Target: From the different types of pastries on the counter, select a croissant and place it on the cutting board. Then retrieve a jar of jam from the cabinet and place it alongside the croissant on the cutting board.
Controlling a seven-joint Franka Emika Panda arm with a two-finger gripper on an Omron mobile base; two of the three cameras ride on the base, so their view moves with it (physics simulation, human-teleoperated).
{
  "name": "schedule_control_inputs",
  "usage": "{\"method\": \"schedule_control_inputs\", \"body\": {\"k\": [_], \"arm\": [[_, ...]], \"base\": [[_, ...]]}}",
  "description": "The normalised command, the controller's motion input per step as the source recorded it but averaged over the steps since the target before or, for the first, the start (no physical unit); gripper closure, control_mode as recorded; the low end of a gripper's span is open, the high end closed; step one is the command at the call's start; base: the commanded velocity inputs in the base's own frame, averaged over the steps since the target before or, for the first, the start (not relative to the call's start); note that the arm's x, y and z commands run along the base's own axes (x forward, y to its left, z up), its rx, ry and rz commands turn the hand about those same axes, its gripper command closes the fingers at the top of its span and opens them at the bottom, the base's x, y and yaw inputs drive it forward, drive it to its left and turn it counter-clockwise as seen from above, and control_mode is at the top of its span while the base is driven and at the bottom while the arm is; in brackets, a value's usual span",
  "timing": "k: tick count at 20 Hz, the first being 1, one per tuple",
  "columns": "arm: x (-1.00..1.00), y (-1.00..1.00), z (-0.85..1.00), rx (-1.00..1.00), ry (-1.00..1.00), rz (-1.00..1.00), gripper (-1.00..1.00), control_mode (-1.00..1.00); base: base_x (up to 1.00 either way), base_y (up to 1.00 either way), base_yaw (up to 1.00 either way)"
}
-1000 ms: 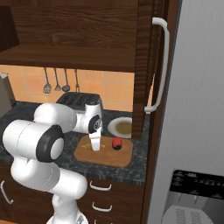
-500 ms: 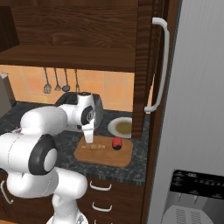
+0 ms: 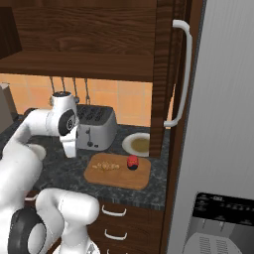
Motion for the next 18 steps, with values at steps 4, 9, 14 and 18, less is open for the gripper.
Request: {"method": "schedule_control_inputs", "body": {"k": [4, 9, 14, 18], "arm": [[-1.00, 0.97, 0.24, 0.00, -0.32, 0.02, -1.00, -1.00], [-1.00, 0.88, 0.16, 0.00, -0.34, 0.01, -1.00, -1.00], [-1.00, 0.32, 0.22, 0.00, -0.30, 0.01, -1.00, -1.00], [-1.00, -0.12, 0.19, 0.12, -0.20, -0.05, -1.00, -1.00]], "base": [[0.00, 0.00, 0.00], [0.00, 0.00, 0.00], [0.00, 0.00, 0.00], [0.00, 0.00, 0.00]]}}
